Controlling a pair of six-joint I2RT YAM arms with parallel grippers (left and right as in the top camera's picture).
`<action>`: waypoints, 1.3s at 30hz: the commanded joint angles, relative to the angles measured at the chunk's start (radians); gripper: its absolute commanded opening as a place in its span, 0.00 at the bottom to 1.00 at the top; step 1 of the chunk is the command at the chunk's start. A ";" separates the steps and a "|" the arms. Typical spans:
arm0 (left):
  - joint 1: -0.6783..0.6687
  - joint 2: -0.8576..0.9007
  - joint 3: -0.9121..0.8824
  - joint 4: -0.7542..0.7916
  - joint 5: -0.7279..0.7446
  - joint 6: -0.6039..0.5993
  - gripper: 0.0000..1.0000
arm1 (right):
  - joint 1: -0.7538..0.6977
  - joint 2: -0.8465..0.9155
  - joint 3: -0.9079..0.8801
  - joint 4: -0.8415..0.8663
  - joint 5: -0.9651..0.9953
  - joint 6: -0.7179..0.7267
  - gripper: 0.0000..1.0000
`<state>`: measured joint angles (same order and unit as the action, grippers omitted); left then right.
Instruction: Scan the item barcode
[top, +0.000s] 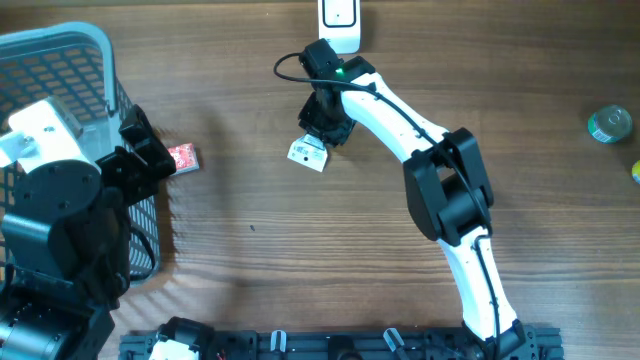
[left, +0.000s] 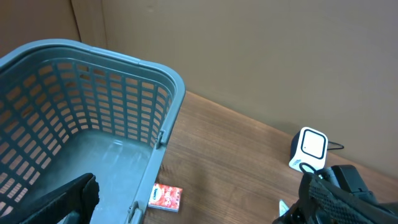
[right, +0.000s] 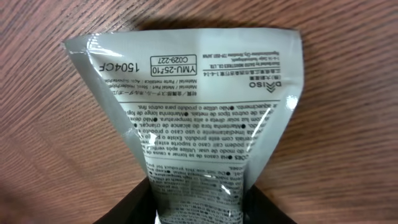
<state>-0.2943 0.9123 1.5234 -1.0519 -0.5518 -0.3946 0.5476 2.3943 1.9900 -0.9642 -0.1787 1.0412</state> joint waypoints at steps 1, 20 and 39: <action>0.005 -0.001 0.011 0.000 0.008 -0.009 1.00 | 0.005 -0.076 -0.008 -0.001 0.015 -0.021 0.05; 0.005 -0.001 0.011 0.001 0.009 -0.010 1.00 | 0.005 -0.091 -0.008 -0.009 0.019 -0.135 0.88; 0.005 -0.001 0.011 0.004 0.009 -0.010 1.00 | 0.005 -0.020 -0.008 0.119 -0.015 -0.129 1.00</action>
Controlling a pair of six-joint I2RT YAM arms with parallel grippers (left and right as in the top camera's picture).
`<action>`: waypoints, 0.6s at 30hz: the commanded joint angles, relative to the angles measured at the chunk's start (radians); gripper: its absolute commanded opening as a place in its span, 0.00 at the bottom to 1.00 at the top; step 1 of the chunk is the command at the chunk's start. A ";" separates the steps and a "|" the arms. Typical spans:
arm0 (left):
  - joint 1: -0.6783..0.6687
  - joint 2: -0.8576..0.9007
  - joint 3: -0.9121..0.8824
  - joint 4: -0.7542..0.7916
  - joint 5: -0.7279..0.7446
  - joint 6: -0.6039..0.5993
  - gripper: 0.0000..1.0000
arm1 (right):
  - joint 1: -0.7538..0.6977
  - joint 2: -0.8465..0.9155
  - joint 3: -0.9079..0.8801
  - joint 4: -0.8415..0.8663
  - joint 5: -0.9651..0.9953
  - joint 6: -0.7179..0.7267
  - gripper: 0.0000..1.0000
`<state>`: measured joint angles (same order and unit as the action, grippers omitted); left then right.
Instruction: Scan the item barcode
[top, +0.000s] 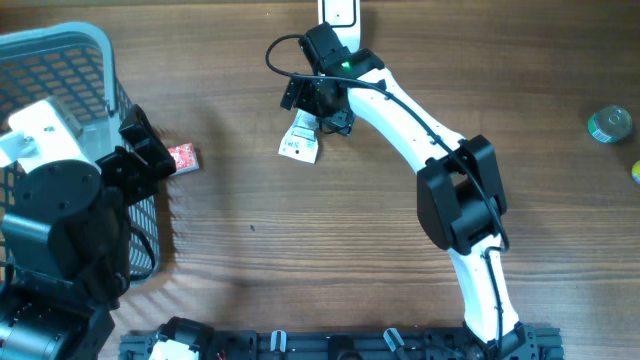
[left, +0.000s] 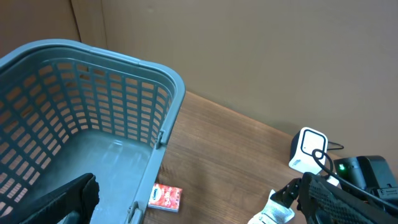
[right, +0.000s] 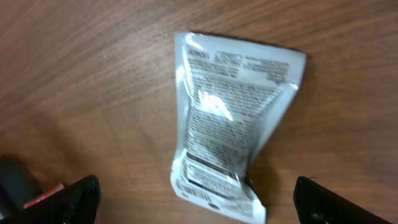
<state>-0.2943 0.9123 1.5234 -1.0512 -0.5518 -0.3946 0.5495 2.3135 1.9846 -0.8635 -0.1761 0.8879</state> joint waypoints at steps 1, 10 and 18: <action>0.005 -0.001 0.011 0.003 0.009 -0.010 1.00 | 0.003 0.069 -0.002 0.020 -0.017 0.035 1.00; 0.005 -0.001 0.011 0.004 0.009 -0.010 1.00 | -0.001 0.094 -0.002 0.024 0.001 0.035 1.00; 0.005 -0.001 0.011 0.003 0.009 -0.010 1.00 | -0.026 0.159 -0.002 0.008 0.008 0.028 1.00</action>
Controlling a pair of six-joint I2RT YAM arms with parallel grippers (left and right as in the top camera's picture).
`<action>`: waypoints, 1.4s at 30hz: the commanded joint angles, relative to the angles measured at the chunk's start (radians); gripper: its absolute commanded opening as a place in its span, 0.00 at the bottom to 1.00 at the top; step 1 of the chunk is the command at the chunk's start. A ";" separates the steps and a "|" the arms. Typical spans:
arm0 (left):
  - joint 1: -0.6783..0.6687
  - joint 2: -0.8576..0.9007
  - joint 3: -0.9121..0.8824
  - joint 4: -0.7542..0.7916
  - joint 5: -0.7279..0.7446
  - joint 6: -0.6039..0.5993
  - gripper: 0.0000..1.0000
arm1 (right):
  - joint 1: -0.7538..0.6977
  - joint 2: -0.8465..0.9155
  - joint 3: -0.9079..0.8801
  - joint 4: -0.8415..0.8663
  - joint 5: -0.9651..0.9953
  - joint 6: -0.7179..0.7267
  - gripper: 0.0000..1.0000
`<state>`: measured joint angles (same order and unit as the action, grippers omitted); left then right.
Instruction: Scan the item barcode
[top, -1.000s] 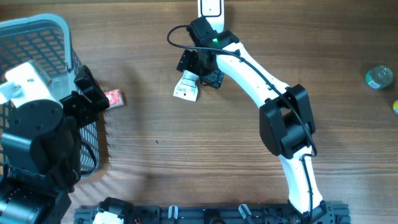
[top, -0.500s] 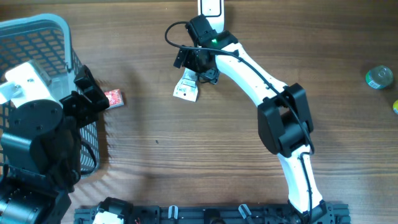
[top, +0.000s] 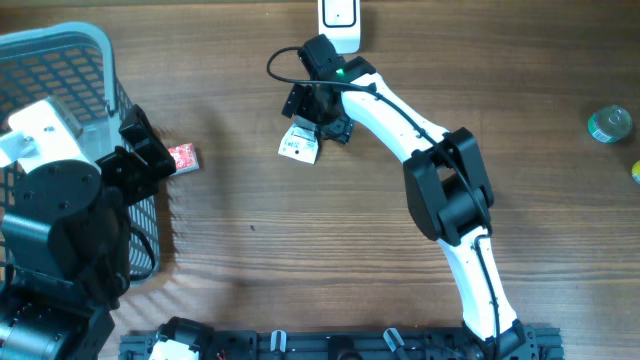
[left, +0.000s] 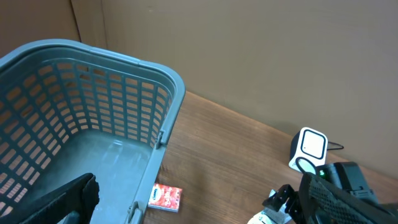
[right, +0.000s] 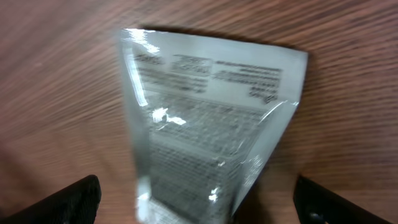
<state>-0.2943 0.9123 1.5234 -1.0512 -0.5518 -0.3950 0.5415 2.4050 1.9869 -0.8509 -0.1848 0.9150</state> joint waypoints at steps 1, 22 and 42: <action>0.005 -0.001 0.011 0.003 0.009 -0.010 1.00 | -0.020 0.076 -0.005 -0.002 0.016 0.001 1.00; 0.005 -0.001 0.011 0.003 0.009 -0.009 1.00 | -0.027 0.082 0.005 -0.206 0.143 0.000 1.00; 0.005 -0.001 0.011 0.004 0.009 -0.009 1.00 | 0.026 0.078 0.442 -0.348 -0.068 -0.127 1.00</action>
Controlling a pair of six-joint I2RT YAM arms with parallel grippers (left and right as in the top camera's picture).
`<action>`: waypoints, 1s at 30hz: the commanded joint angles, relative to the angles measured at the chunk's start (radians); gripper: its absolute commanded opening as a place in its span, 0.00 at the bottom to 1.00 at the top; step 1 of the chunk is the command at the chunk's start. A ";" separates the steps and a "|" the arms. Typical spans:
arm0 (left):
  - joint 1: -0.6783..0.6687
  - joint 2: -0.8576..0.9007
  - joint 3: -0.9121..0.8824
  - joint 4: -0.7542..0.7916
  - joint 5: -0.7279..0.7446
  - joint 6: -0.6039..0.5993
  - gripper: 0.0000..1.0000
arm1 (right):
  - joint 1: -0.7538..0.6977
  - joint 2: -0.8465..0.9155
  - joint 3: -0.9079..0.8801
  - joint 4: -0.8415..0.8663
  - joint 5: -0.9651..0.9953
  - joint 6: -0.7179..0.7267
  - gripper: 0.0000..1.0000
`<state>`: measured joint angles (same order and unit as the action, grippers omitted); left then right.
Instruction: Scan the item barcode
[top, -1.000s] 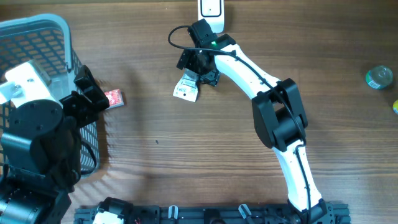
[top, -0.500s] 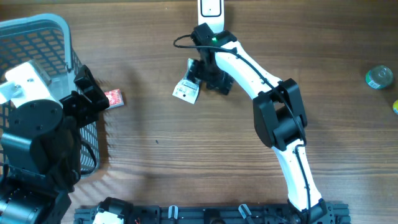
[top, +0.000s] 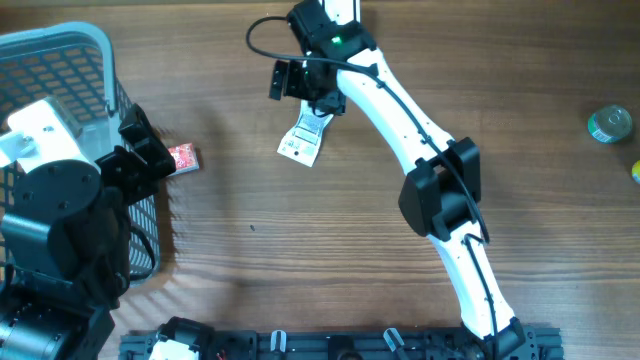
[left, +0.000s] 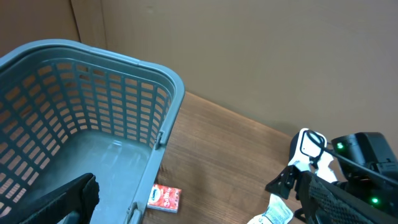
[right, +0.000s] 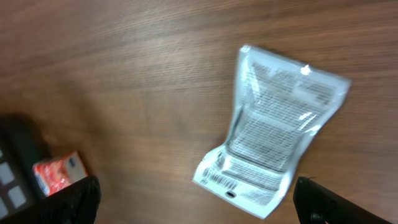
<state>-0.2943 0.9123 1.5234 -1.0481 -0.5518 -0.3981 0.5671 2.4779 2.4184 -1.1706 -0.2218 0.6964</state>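
A silver-white printed pouch (right: 273, 146) lies flat on the wooden table, its barcode (right: 225, 180) on the near-left end. The overhead view shows the pouch (top: 305, 136) just below my right gripper (top: 305, 92), which hangs open above it and holds nothing. In the right wrist view that gripper (right: 199, 211) shows only as dark fingertips (right: 74, 199) at the bottom corners. The white scanner (left: 311, 147) stands at the far table edge, largely hidden by the right arm in the overhead view. My left gripper (top: 145, 150) stays open by the basket.
A grey mesh basket (top: 95, 45) fills the left side. A small red packet (top: 183, 157) lies beside it. A green can (top: 608, 123) and a yellow object (top: 636, 172) sit at the right edge. The table's wooden surface (top: 320, 250) stretches across the middle.
My right gripper was close over the pouch and now stands higher and further toward the scanner, still open. The pouch lies in nearly the same spot. The left arm is unchanged.
First my right gripper was shut on the pouch's end near the scanner. Then it was open and the pouch lay on the table slightly further left. It then hung low over the pouch, and now it is raised away with the barcode end showing.
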 joint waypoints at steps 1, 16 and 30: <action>0.005 -0.001 0.011 0.002 0.009 -0.006 1.00 | -0.003 0.009 0.011 -0.046 -0.018 0.127 1.00; 0.005 -0.001 0.011 0.000 0.013 -0.029 1.00 | -0.037 0.060 0.011 -0.112 0.012 0.212 0.99; 0.005 -0.001 0.011 0.000 0.013 -0.029 1.00 | -0.037 0.132 0.011 -0.119 0.029 0.194 0.99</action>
<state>-0.2943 0.9123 1.5234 -1.0481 -0.5510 -0.4095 0.5293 2.5668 2.4180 -1.2705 -0.2131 0.9039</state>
